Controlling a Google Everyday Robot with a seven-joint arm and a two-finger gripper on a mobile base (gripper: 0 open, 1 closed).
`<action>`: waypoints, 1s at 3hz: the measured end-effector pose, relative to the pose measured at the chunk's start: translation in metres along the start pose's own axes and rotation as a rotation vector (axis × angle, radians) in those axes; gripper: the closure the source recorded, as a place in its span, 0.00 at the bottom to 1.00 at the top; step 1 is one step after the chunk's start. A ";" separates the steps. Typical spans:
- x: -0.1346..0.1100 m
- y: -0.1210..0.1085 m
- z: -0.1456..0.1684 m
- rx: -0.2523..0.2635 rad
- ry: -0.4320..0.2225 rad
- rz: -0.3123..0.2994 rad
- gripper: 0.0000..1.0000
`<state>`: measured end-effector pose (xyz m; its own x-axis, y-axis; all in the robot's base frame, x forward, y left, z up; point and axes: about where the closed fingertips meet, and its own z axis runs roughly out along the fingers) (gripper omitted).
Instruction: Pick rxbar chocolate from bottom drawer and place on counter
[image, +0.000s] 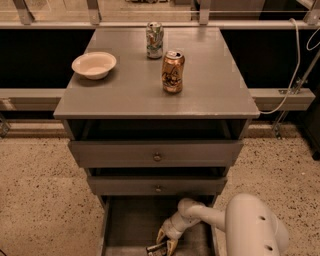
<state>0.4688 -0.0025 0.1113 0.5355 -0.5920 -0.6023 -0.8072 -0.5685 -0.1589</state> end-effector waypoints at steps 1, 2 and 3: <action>0.000 0.000 0.000 0.000 0.000 0.000 1.00; 0.000 0.000 0.000 0.000 0.000 0.000 1.00; 0.000 0.000 0.000 0.000 0.000 0.000 1.00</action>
Offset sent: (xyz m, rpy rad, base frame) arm -0.0022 -0.0494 0.1239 0.4398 -0.2399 -0.1485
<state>0.4688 -0.0025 0.1113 0.5355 -0.5919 -0.6024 -0.8072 -0.5685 -0.1590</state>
